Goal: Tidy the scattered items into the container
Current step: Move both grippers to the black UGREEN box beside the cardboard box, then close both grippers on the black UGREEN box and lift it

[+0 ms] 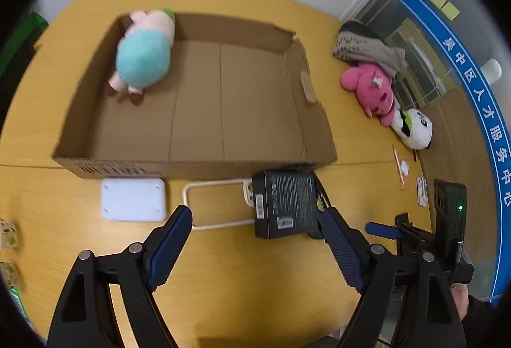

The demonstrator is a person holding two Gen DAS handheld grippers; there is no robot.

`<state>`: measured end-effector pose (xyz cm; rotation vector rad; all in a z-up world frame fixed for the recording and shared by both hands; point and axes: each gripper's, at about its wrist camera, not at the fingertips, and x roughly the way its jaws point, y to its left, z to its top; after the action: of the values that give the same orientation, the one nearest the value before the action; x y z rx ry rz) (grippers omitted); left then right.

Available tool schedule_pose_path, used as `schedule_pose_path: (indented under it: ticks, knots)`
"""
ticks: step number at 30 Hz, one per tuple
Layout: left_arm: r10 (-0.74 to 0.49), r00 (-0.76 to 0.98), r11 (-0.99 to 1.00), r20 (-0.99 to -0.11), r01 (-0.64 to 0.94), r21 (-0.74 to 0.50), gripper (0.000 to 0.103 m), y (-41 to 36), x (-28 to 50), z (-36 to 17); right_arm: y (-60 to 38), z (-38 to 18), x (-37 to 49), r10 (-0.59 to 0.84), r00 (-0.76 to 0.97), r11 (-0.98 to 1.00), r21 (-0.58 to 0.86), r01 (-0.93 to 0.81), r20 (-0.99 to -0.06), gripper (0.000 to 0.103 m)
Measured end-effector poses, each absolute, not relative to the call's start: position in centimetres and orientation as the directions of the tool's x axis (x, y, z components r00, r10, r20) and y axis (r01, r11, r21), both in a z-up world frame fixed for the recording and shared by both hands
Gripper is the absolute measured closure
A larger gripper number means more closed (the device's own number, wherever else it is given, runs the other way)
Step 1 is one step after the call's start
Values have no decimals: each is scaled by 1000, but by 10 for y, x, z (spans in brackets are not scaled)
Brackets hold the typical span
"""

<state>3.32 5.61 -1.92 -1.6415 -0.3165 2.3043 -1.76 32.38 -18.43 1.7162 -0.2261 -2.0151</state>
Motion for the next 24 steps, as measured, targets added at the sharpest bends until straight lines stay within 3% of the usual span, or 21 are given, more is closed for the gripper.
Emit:
schedule_pose_path:
  ticks: [6, 15, 19, 21, 24]
  knots:
    - [386, -181, -919, -904, -156, -361, 20, 88, 14, -75, 305, -213, -31, -521, -51, -820, 483, 306, -852, 2]
    - [458, -11, -882, -889, -133, -452, 21, 119, -16, -151, 297, -257, -55, -492, 13, -825, 471, 313, -871, 2]
    - [472, 41, -873, -881, -116, -473, 24, 126, -24, -173, 297, -271, -65, -512, 46, -814, 501, 294, -858, 16]
    - [479, 64, -868, -875, -115, -483, 30, 129, -26, -185, 294, -280, -68, -509, 70, -813, 505, 290, -858, 17]
    - [513, 77, -850, -855, -94, -519, 31, 128, -24, -193, 289, -295, -69, -505, 101, -812, 512, 281, -857, 18]
